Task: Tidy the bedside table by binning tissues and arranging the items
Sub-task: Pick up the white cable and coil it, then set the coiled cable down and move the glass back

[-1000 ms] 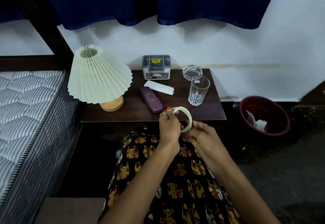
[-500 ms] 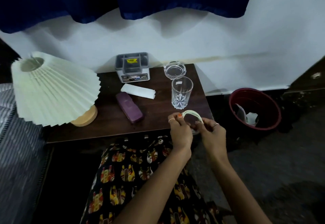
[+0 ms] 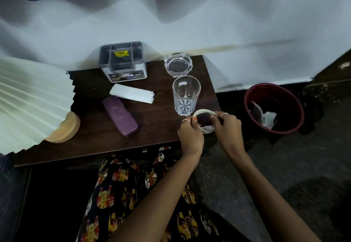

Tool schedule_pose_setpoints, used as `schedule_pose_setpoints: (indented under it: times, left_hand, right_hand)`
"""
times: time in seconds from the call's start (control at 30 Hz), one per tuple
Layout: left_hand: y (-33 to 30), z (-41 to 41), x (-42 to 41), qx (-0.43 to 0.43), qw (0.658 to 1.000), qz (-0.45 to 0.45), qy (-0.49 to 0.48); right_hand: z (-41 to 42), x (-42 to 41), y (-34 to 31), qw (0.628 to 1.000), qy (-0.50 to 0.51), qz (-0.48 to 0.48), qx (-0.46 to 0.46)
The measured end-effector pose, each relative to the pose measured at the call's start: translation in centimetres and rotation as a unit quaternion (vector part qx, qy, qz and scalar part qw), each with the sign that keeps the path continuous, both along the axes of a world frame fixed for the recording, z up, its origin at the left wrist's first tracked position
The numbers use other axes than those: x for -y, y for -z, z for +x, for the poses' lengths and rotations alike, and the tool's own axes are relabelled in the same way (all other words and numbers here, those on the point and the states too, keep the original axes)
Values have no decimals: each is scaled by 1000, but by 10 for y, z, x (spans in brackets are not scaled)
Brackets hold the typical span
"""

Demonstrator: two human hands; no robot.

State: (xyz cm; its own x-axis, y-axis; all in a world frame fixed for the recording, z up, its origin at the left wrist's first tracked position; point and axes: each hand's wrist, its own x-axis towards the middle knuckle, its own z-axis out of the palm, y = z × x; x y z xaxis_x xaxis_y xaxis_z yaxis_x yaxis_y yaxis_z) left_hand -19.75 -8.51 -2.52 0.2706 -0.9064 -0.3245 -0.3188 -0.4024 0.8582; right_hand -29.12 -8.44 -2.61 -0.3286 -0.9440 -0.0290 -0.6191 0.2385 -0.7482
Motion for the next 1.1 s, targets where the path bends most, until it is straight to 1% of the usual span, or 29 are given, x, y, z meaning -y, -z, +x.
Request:
schedule_pose_setpoints:
  times: [0.1,0.23,0.4,0.6,0.87,1.0,1.1]
  left_hand:
    - [3,0,5,16,1000,13,15]
    - [10,-3,11,45,998,18,37]
    - [14,-3,14,33,999,8,18]
    - [15,-1,12,51,998,-22,7]
    - [11,3,11,59,998,-25,-4]
    - [10,4,11,68,997,-17,-8]
    - [11,6,11,78,997,-18,-4]
  right_hand:
    - [-5,14,9,999,-16,26,-39]
    - [-9,24,17,996,-21,37,-75]
    - [-8,26,18,989,-42,29,-138]
    - [-6,27,22,992,-38,21,-115]
    - [-1,27,25,990,-27,27,-133]
    - [0,24,26,985,-35,41,-163]
    - [-2,22,27,987,-48,46,-149]
